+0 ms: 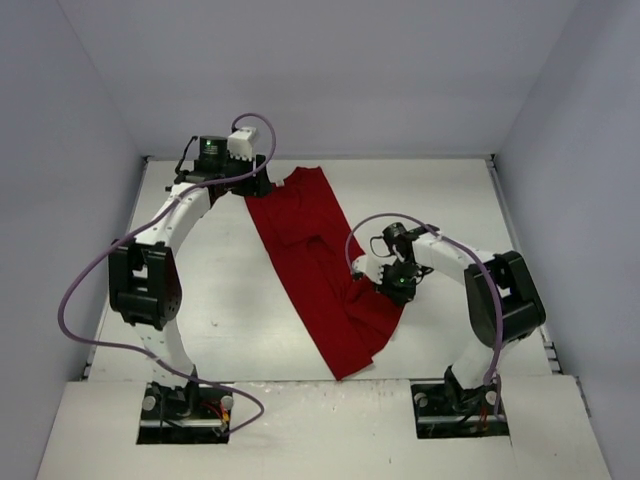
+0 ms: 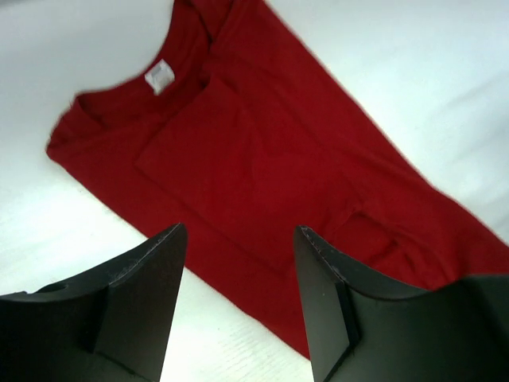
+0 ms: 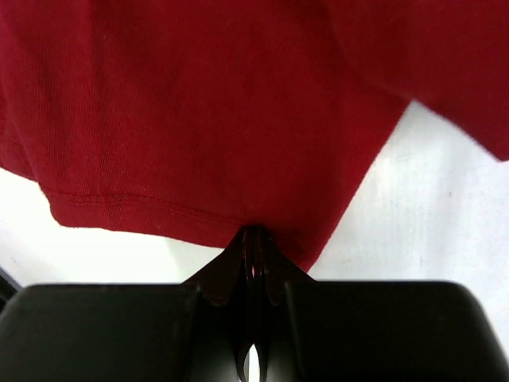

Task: Fold and stack the t-shirts
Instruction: Rotate the tshirt 70 degrees

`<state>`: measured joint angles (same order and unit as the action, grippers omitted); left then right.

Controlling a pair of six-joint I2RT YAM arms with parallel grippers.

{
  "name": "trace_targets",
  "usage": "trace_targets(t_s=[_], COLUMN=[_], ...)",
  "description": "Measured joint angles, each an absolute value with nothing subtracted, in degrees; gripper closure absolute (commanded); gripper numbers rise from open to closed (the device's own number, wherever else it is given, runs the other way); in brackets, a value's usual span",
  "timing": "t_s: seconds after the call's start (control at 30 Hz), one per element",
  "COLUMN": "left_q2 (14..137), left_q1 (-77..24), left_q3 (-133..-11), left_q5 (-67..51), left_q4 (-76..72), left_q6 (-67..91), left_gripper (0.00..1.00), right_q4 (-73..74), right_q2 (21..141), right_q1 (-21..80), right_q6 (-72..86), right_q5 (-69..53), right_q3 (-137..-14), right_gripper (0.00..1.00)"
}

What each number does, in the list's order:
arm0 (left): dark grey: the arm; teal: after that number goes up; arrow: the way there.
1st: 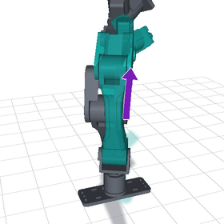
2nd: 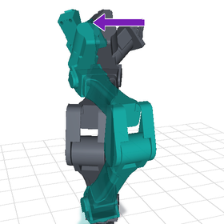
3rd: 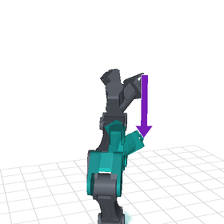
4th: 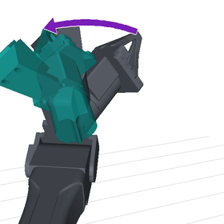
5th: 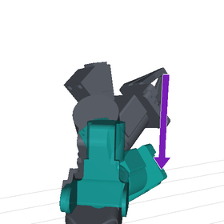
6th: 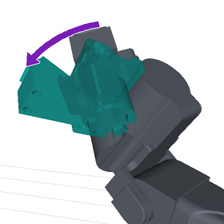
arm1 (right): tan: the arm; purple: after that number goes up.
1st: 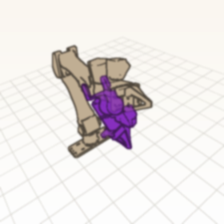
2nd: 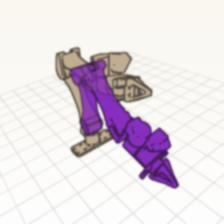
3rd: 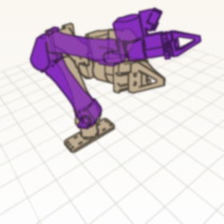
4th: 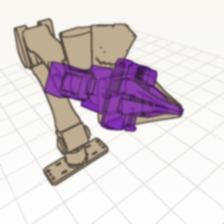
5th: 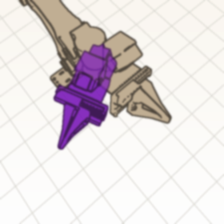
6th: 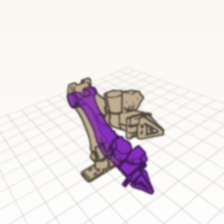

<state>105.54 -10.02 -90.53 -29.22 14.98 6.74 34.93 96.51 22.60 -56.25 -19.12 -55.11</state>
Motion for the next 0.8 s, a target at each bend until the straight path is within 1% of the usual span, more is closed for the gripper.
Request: trace_targets(t_s=[0.17,0.33,0.5,0.63,0.8], left_q2=[105.54,105.54,105.54,105.54,105.54], left_q1=[-9.93,-9.68,-9.24,-9.17,-9.19], left_q3=[-86.25,-85.92,-86.64,-88.17,-88.99], left_q5=[-29.05,-29.06,-29.07,-29.15,-29.90], left_q4=[15.23,15.22,15.73,16.07,16.15], left_q6=[6.05,5.52,5.10,5.08,5.14], left_gripper=[0.47,0.47,0.47,0.47,0.47], right_q4=[34.73,36.09,41.01,46.81,51.21], right_q2=[96.57,94.81,94.71,94.72,94.81], right_q1=[25.94,33.15,38.11,41.81,49.96], right_q6=[-54.40,-52.46,-53.46,-56.69,-59.33], right_q5=[-15.57,-14.50,-19.37,-24.05,-27.18], right_q3=[-54.86,-52.76,-53.04,-55.91,-59.10], right_gripper=[1.00,1.00,1.00,1.00,1.00])
